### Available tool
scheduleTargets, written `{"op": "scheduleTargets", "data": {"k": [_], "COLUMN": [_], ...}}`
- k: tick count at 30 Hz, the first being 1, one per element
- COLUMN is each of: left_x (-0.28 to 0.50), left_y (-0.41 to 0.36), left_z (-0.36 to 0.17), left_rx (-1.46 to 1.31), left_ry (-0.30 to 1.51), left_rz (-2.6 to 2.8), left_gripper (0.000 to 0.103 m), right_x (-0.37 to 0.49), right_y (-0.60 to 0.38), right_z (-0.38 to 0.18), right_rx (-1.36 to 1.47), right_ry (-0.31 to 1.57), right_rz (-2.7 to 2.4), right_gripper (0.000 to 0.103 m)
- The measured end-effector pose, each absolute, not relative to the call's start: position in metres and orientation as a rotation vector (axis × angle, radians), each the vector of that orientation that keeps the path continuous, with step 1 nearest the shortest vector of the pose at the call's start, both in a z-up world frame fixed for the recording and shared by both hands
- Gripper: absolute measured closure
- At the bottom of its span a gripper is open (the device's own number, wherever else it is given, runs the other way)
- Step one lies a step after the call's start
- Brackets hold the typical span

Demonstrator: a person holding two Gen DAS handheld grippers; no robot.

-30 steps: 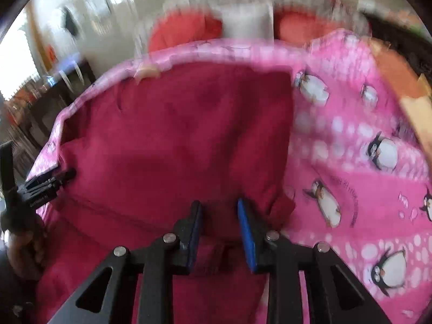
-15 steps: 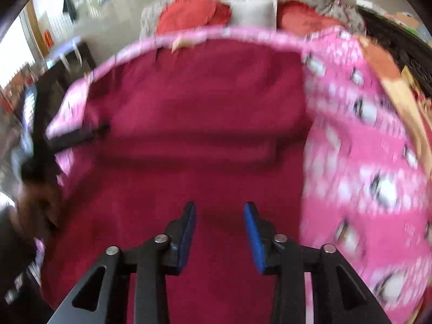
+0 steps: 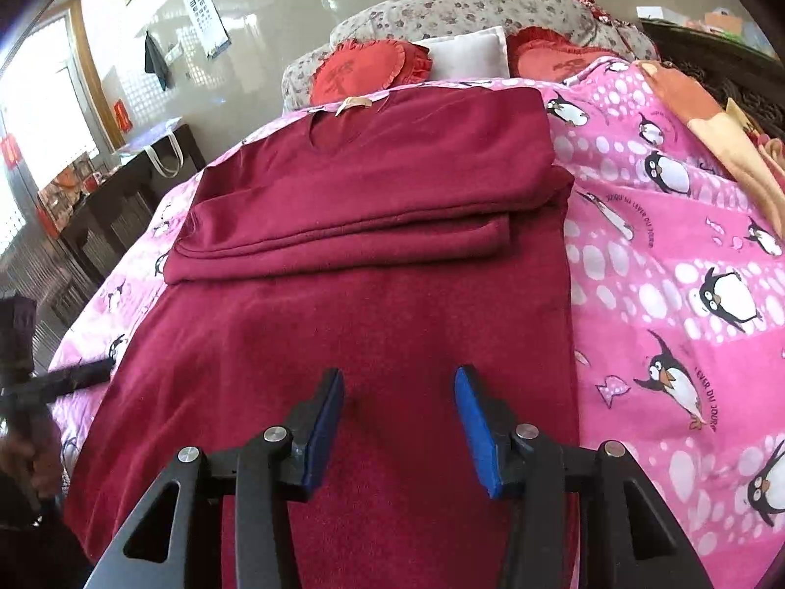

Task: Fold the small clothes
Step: 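Grasp the hem edge of the folded shirt with the left tool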

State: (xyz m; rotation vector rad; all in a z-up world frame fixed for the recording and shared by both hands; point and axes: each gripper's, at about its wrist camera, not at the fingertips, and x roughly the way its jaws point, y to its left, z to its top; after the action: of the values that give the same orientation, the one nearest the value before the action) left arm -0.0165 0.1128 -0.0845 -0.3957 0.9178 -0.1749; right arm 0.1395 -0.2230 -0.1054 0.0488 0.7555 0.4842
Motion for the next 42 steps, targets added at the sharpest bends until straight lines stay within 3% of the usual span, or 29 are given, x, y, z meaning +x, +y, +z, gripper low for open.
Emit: {"op": "scheduleTargets", "data": {"k": [9, 19, 24, 29, 31, 40, 42], "left_x": [-0.053, -0.079, -0.083, -0.083, -0.085, -0.093, -0.093], "left_y": [0.088, 0.077, 0.075, 0.078, 0.083, 0.076, 0.076], "left_z": [-0.088, -0.074, -0.078, -0.084, -0.087, -0.087, -0.087], "left_rx": [-0.603, -0.548, -0.515, -0.481, -0.482, -0.431, -0.424], "left_ry": [0.997, 0.995, 0.989, 1.000, 1.006, 1.025, 1.023], "left_rz": [-0.585, -0.547, -0.480, -0.397, -0.387, -0.397, -0.390], "left_gripper": [0.013, 0.014, 0.032, 0.067, 0.071, 0.071, 0.071], "right_x": [0.138, 0.098, 0.022, -0.015, -0.016, -0.008, -0.010], "right_y": [-0.218, -0.249, -0.302, -0.332, -0.337, -0.335, -0.336], "right_z": [-0.106, -0.073, -0.082, -0.108, -0.118, -0.147, -0.147], "right_rx": [0.013, 0.059, 0.098, 0.219, 0.284, 0.566, 0.562], "right_ry": [0.748, 0.735, 0.734, 0.783, 0.798, 0.856, 0.851], "right_rz": [0.467, 0.403, 0.376, 0.405, 0.427, 0.714, 0.696], "right_gripper": [0.057, 0.057, 0.050, 0.050, 0.050, 0.051, 0.066]}}
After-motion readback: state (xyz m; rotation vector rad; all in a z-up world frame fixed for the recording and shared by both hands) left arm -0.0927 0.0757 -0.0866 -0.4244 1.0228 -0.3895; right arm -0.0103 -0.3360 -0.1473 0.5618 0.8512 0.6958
